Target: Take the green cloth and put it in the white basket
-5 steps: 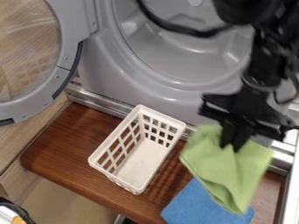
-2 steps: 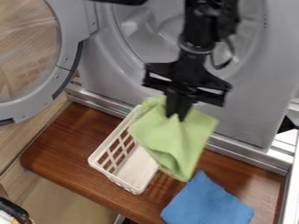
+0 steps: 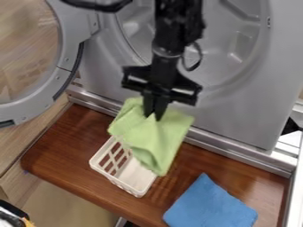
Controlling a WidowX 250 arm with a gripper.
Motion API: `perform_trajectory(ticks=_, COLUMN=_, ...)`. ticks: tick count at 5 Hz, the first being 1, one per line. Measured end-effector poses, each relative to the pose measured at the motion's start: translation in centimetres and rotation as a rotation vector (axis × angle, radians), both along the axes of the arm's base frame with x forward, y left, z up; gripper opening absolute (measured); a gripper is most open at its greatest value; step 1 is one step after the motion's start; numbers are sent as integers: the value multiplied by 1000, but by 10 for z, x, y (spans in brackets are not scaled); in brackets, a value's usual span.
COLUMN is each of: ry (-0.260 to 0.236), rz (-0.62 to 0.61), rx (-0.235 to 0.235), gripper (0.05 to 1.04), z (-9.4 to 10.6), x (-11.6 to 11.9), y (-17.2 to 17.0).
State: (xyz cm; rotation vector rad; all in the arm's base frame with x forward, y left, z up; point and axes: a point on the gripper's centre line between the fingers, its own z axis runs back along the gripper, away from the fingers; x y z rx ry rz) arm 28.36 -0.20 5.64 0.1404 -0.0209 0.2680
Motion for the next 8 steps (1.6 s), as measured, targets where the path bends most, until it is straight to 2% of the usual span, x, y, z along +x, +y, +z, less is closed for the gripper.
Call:
perform_trajectory(ticks=1, ry=5, rz=-18, rx=-12, gripper=55, z=-20, x=6, y=3)
perform_trajectory(ticks=5, ry=-16, rz=-36, rx=36, gripper=55, z=-71, x=12, y=13)
perform_trajectory(ticks=6, ry=-28, rz=-22, rx=35, gripper=55, z=-78, x=12, y=15)
perform_trajectory(ticks=8, ry=-11, rz=3, rx=37, gripper=79, z=-95, x=9, y=22)
